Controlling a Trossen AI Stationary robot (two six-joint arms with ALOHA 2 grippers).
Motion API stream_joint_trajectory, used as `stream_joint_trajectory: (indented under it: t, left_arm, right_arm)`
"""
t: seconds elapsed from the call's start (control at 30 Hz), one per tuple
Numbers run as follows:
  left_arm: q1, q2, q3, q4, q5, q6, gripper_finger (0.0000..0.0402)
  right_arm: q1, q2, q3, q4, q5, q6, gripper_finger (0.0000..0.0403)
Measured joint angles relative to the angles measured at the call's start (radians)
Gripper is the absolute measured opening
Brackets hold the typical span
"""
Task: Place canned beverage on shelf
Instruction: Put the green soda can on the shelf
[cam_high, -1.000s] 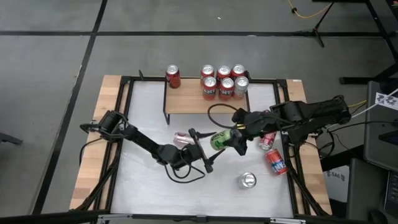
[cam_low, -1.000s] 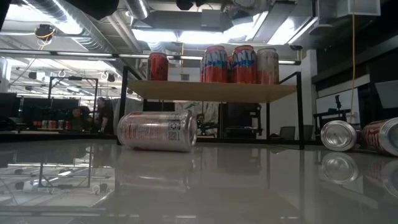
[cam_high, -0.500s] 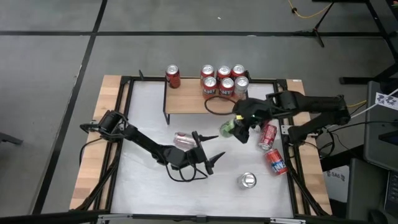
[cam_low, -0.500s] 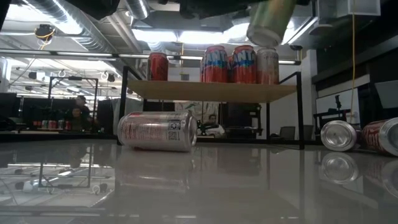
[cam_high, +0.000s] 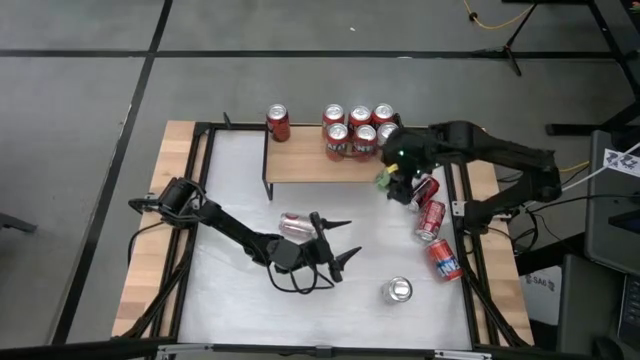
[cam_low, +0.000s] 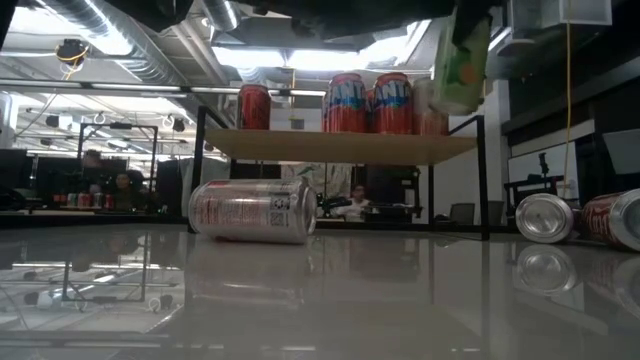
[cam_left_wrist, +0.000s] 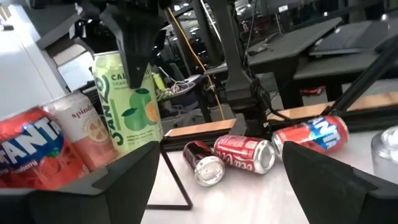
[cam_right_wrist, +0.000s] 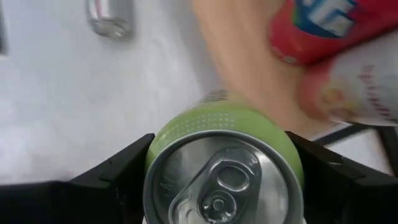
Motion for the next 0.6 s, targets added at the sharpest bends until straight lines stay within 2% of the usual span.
stream_joint_trajectory:
  t: [0.13,0.37,0.6]
  left_arm:
    - [0.000,0.000,0.000,-0.006,0.000,-0.053,0.0333]
    - [0.000,0.001,-0.001,-0.006,0.000,-0.056,0.0333]
    - [0.000,0.001,-0.001,-0.006,0.000,-0.056,0.0333]
  right_arm:
    - [-0.066,0.000,0.000,-0.009,0.000,-0.089,0.0297]
    - [-0.152,0.000,0.001,-0.006,-0.044,-0.227,0.0299]
    - [-0.205,0.000,0.002,-0.006,-0.049,-0.288,0.0299]
